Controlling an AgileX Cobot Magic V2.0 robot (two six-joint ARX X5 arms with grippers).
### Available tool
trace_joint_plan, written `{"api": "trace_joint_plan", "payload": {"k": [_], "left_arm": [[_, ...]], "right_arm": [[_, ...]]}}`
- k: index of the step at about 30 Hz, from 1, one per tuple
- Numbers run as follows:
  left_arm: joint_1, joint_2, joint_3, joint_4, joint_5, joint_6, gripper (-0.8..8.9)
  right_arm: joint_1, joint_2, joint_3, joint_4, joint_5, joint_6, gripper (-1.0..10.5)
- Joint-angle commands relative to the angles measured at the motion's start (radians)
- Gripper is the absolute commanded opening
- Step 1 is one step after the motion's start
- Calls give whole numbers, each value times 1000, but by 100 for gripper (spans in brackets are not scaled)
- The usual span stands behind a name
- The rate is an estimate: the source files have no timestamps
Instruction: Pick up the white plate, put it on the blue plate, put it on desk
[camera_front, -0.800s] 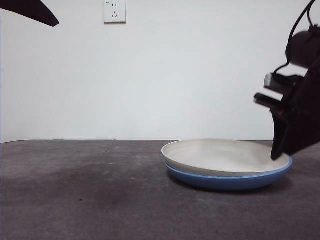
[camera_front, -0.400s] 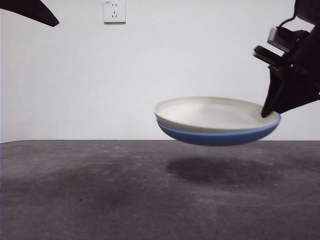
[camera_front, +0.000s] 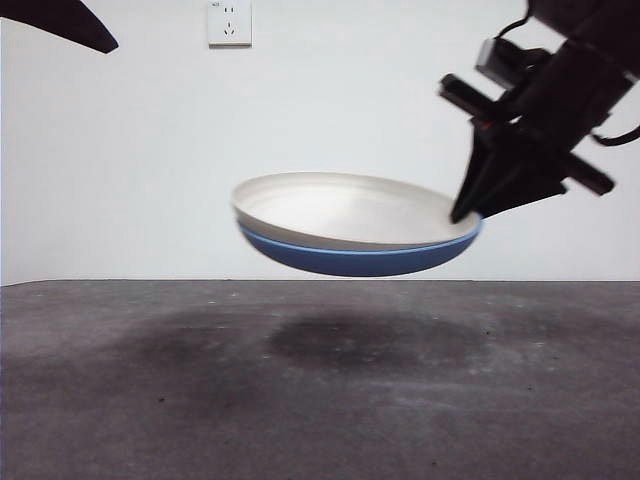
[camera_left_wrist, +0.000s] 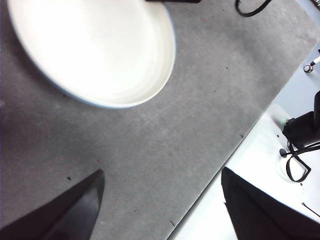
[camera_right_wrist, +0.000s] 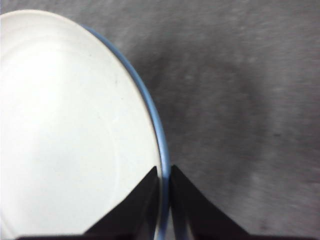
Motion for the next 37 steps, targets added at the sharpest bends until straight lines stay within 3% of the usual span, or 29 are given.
{"api": "trace_joint_plan", "payload": {"k": [1,8,19,29,33,37], "left_arm": [[-6,5,10,11,3,-3,372],[-6,5,10,11,3,-3,372],[-6,5,10,11,3,-3,372],[-6,5,10,10,3,-4,372],[-6,5,10,10,3,-5,372],[-6,5,10,9,3,-5,372]], "right_arm": [[34,50,21,38,14,63,10],[84,168,44,114,32,119,10],[104,332,125,112,60,120,11],[104,341,124,71,77,111,18],[104,341,124,52,85,112,194],[104,339,124,51,86,112,227]]}}
